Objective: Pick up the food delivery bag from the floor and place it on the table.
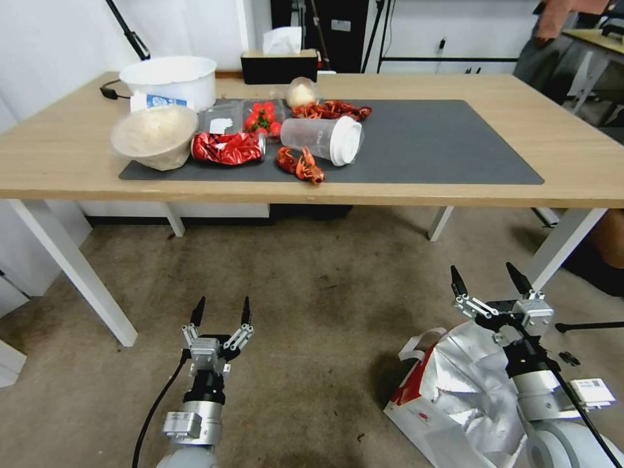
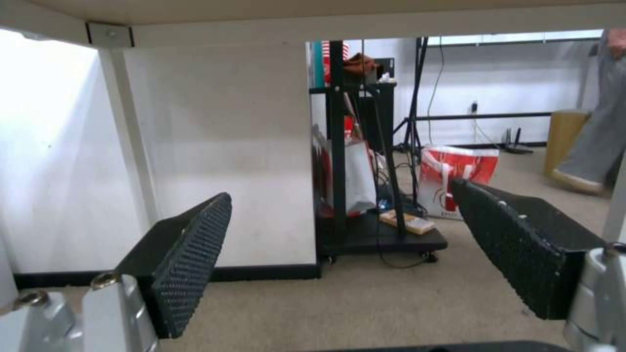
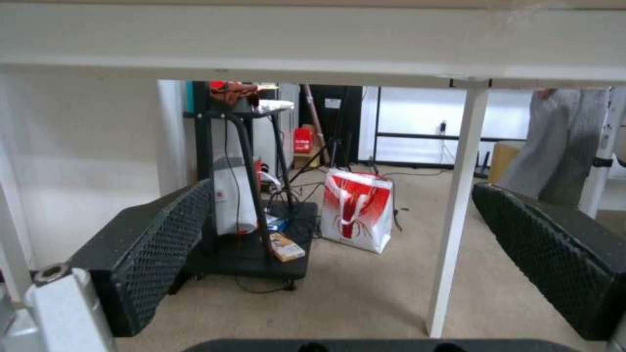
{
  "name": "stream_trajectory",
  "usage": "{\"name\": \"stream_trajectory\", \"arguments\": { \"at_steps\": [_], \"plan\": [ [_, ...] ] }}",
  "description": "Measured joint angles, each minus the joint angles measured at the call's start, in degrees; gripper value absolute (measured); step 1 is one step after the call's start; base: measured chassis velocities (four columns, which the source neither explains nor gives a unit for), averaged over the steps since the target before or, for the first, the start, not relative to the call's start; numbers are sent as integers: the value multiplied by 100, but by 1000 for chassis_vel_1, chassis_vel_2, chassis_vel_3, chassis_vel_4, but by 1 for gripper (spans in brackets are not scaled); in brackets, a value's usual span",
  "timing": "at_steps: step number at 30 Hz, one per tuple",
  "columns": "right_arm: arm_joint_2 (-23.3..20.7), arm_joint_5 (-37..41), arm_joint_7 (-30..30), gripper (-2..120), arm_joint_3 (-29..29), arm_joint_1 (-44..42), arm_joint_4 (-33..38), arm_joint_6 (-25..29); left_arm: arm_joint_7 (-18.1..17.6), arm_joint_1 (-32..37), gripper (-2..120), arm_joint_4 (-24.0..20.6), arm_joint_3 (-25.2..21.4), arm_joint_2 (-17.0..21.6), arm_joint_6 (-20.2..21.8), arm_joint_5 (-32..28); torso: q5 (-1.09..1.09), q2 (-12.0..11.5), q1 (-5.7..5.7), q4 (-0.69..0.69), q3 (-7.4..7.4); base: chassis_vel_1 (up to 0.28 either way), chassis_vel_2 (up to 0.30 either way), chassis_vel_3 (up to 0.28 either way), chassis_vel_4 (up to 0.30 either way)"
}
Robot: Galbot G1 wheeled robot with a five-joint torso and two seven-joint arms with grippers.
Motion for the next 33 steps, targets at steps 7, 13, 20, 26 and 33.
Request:
{"name": "stream_trajectory", "arguments": {
  "at_steps": [7, 13, 20, 26, 33],
  "plan": [
    [45, -8, 2, 100, -2, 6, 3, -5, 9, 21, 87, 21, 0, 13, -24, -12, 0, -141, -40, 0, -101, 0, 0, 0, 0],
    [96, -18, 2, 100, 27, -54, 32, 2, 17, 27, 87, 53, 12, 23, -64, -23, 0, -307, -84, 0, -222, 0, 0, 0, 0],
    [51, 0, 9, 100, 68, -55, 80, -18, 19, 10, 86, 58, 22, 16, -65, -33, -1, -454, -128, 0, -327, 0, 0, 0, 0],
    [75, -2, 12, 100, 52, -50, 63, -21, 24, 46, 87, 51, 15, 15, -66, -34, 0, -602, -160, 0, -441, 0, 0, 0, 0],
    [73, -1, 12, 100, 69, -53, 20, -12, 26, 59, 87, 51, 16, 8, -72, -26, 0, -747, -201, 0, -545, 0, 0, 0, 0]
  ]
}}
